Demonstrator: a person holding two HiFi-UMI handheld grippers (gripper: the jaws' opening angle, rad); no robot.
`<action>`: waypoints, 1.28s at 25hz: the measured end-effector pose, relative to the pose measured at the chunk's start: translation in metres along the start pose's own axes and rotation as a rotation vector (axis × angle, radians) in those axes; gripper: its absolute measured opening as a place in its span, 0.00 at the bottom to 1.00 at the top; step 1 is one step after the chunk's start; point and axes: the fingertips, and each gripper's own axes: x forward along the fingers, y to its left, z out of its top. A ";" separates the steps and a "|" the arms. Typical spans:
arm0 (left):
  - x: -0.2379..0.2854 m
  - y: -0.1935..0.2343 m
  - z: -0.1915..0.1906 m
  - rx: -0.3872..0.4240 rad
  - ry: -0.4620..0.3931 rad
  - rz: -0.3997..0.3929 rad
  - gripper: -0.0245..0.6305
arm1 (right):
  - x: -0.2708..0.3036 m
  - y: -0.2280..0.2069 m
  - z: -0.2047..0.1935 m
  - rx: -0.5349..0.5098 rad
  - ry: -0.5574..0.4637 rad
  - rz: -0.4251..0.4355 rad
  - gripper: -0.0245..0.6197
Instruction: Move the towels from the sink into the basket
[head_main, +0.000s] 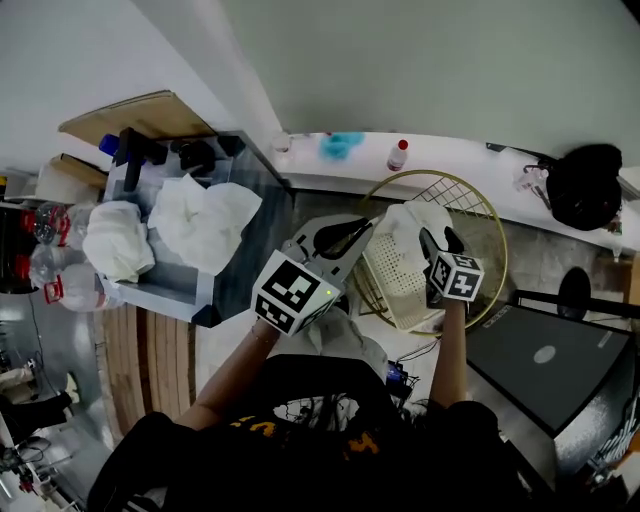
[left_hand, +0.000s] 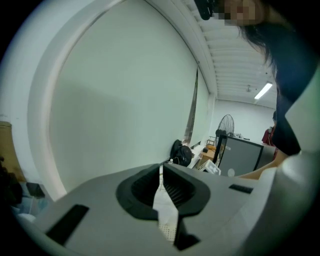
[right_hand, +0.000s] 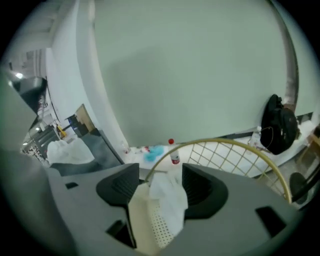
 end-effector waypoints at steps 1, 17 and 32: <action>-0.005 0.003 0.001 -0.002 -0.007 0.009 0.07 | -0.009 0.013 0.014 -0.008 -0.036 0.026 0.45; -0.164 0.079 -0.008 -0.036 -0.111 0.234 0.07 | -0.043 0.333 0.116 -0.257 -0.238 0.533 0.46; -0.398 0.200 -0.102 -0.221 -0.136 0.628 0.07 | 0.078 0.641 -0.003 -0.900 0.121 0.809 0.59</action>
